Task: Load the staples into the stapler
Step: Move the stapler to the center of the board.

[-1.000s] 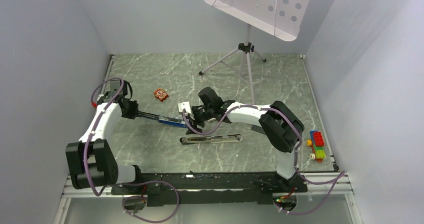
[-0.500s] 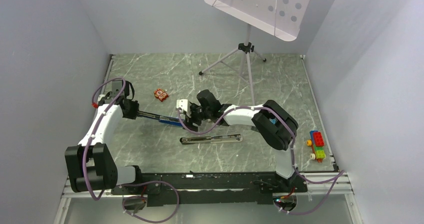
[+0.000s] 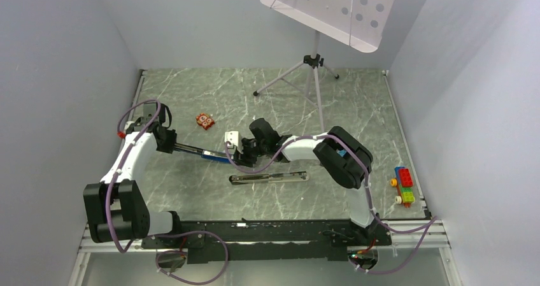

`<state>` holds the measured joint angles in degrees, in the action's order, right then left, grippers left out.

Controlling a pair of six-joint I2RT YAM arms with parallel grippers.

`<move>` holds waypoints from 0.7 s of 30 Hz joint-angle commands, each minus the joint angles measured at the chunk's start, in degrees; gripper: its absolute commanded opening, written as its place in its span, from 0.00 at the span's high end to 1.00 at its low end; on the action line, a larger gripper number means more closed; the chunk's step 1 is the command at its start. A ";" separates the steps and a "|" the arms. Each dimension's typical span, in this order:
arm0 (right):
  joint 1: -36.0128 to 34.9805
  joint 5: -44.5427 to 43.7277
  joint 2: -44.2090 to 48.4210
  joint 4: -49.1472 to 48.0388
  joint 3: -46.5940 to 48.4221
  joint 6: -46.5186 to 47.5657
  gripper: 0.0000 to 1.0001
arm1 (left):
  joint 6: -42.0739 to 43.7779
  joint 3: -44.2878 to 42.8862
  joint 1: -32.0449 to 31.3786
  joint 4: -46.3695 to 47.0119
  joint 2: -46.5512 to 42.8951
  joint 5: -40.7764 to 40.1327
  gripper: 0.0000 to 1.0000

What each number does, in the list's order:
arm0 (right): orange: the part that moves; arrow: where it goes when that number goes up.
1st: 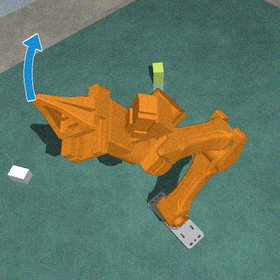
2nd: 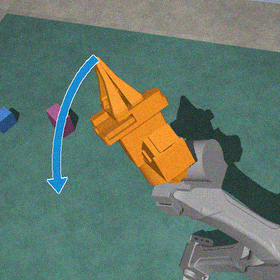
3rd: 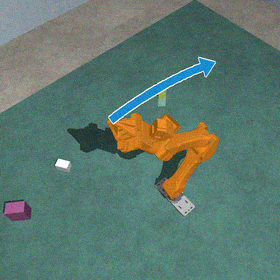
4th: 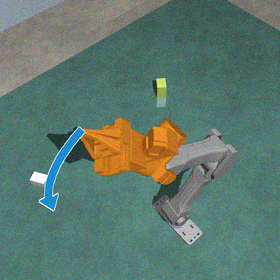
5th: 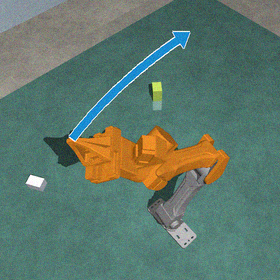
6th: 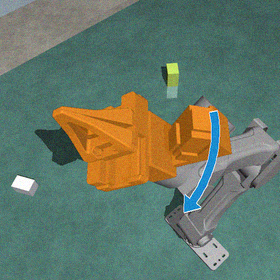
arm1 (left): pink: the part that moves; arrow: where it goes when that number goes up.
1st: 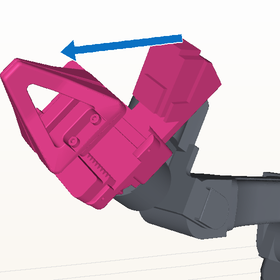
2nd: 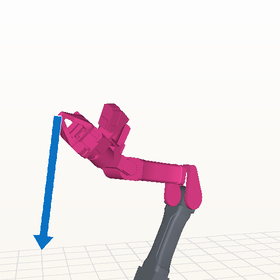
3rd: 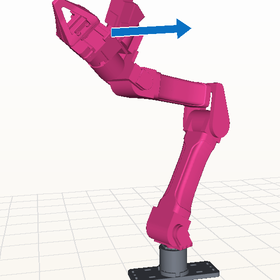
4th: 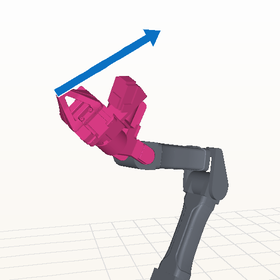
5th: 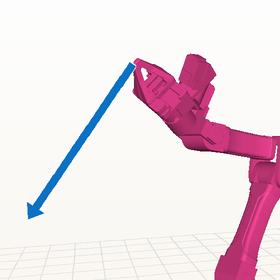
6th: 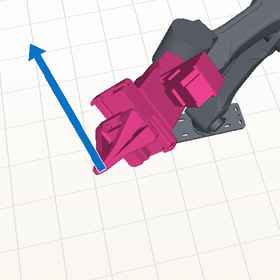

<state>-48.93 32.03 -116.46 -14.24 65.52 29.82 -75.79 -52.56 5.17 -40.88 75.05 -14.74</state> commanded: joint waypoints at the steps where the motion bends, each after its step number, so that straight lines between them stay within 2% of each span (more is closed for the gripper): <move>1: -0.60 0.78 -0.06 -2.88 0.91 0.47 0.52 | -2.42 -0.44 -0.16 -0.91 -0.60 0.03 1.00; 4: -0.65 0.11 0.15 -4.16 0.75 -0.58 0.46 | -2.59 0.02 -0.26 -0.86 -0.60 0.23 1.00; 11: -0.65 0.80 0.43 -5.86 0.69 -1.67 0.50 | -2.77 0.37 -0.28 -1.06 -0.52 -0.29 1.00; 15: -0.64 1.16 0.24 -5.26 0.90 -0.99 0.70 | -2.87 0.05 -0.30 -1.12 -0.23 -0.21 1.00; 21: -0.94 0.81 -0.07 -4.83 -0.05 0.96 0.86 | -3.84 0.91 -0.43 -0.23 0.99 0.72 1.00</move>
<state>-49.32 31.44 -116.46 -16.93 65.52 28.69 -76.55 -51.96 5.17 -41.28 75.55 -15.16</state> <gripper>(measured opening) 0.255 0.288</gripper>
